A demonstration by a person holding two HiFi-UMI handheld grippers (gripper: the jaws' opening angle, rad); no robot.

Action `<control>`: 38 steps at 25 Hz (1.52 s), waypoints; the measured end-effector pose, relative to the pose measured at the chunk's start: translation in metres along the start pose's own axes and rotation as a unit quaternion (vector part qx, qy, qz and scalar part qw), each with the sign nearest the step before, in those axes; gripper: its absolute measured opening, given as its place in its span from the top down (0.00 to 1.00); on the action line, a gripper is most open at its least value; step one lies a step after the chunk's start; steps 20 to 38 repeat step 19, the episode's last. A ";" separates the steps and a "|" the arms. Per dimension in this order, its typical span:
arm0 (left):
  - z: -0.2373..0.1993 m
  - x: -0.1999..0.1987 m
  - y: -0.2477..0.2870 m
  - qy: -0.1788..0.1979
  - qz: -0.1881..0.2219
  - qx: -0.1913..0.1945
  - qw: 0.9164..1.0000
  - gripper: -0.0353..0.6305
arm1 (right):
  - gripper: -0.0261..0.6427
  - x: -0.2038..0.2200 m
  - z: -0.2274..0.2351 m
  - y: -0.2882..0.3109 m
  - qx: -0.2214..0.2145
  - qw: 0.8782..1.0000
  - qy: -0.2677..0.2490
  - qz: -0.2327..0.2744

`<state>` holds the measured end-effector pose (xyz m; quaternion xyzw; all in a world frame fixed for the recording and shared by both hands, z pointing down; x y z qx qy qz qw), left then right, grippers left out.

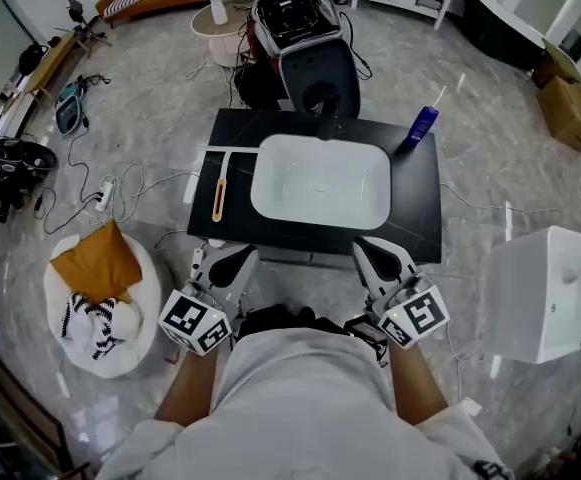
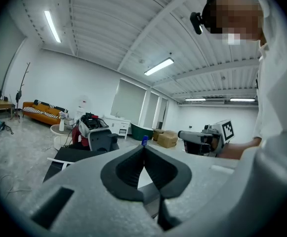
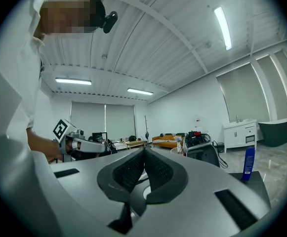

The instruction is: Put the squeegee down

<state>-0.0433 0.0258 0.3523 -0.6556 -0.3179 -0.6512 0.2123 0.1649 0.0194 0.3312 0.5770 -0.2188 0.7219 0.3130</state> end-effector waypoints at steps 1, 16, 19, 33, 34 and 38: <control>0.003 0.001 0.000 -0.003 -0.002 0.003 1.000 0.92 | 0.94 0.000 -0.001 -0.003 -0.002 1.000 0.002 0.003; 0.041 0.004 -0.004 -0.034 -0.032 0.042 0.998 0.92 | 0.94 0.019 -0.024 -0.025 -0.058 0.997 0.034 -0.034; 0.043 0.004 0.002 -0.034 -0.035 0.043 0.998 0.92 | 0.94 0.022 -0.018 -0.025 -0.057 0.996 0.053 -0.038; 0.043 0.004 0.002 -0.034 -0.035 0.043 0.998 0.92 | 0.94 0.022 -0.018 -0.025 -0.057 0.996 0.053 -0.038; 0.043 0.004 0.002 -0.034 -0.035 0.043 0.998 0.92 | 0.94 0.022 -0.018 -0.025 -0.057 0.996 0.053 -0.038; 0.043 0.004 0.002 -0.034 -0.035 0.043 0.998 0.92 | 0.94 0.022 -0.018 -0.025 -0.057 0.996 0.053 -0.038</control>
Point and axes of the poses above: the fingertips, and each gripper's own axes: y forward along the fingers, z to its right, x out of its underside, the point moved 3 cm from there along -y, backward along the fingers, and after that the axes turned 9 degrees about y, right-handed, at the moved point
